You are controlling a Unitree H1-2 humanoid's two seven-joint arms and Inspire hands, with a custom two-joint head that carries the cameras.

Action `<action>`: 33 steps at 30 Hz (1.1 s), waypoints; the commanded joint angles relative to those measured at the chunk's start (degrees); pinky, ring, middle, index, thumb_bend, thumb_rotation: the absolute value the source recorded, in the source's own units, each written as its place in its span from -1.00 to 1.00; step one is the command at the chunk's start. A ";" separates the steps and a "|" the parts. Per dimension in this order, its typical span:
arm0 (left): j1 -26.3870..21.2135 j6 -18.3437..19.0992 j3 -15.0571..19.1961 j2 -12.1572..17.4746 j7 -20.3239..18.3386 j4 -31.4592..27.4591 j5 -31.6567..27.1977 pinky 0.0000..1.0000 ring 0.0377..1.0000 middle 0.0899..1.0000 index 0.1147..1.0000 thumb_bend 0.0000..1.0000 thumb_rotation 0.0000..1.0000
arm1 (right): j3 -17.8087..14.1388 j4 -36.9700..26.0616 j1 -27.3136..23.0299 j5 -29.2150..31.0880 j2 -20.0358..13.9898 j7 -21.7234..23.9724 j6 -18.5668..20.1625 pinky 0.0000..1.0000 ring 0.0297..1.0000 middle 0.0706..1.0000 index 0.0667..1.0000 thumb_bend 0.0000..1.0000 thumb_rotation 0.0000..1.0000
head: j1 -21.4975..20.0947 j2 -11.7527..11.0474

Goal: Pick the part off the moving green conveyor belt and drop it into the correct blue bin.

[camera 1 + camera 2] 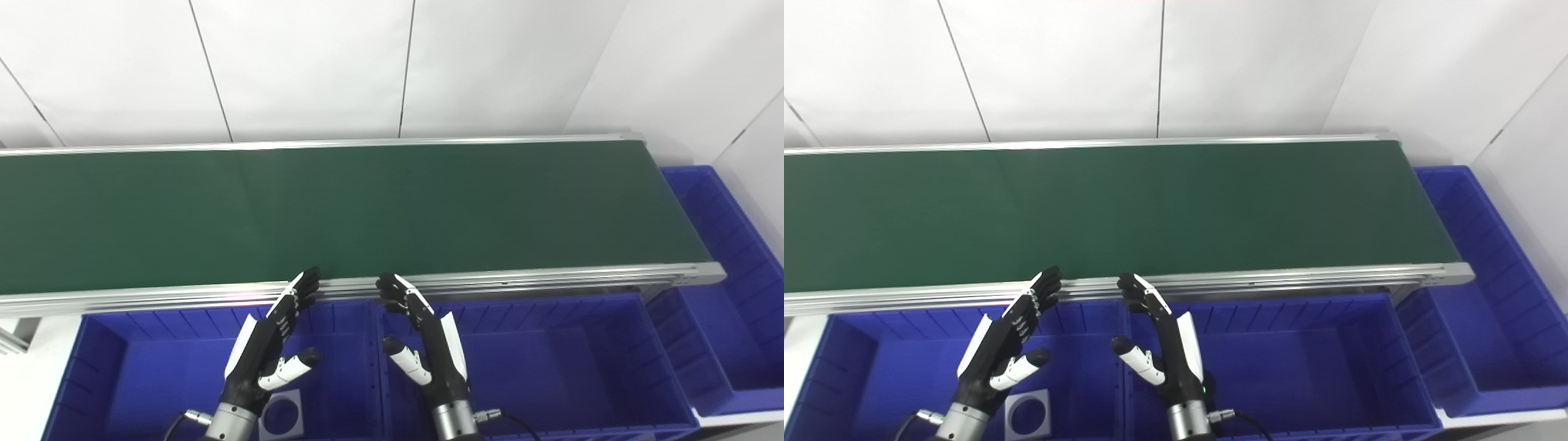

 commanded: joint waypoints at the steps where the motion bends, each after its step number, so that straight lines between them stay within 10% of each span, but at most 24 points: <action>1: 0.14 -2.12 0.01 -0.35 1.96 -2.55 2.88 0.80 0.85 0.85 0.77 0.74 0.48 | -0.50 -2.67 0.57 -0.07 0.60 1.06 -2.55 0.46 0.60 0.60 0.66 0.77 0.88 | 0.07 0.07; 16: 1.02 -2.12 -3.03 -1.48 8.76 -3.42 8.00 0.81 0.87 0.86 0.76 0.77 0.52 | -4.71 -7.71 3.72 2.73 -1.05 7.22 -2.27 0.44 0.57 0.58 0.64 0.77 0.88 | 10.56 1.99; 33: 0.47 -2.12 -4.98 -1.59 8.18 -4.31 5.57 0.79 0.85 0.86 0.82 0.68 0.41 | -7.11 -10.93 4.92 2.55 -0.96 10.80 -1.69 0.55 0.62 0.60 0.67 0.78 0.89 | 16.06 4.32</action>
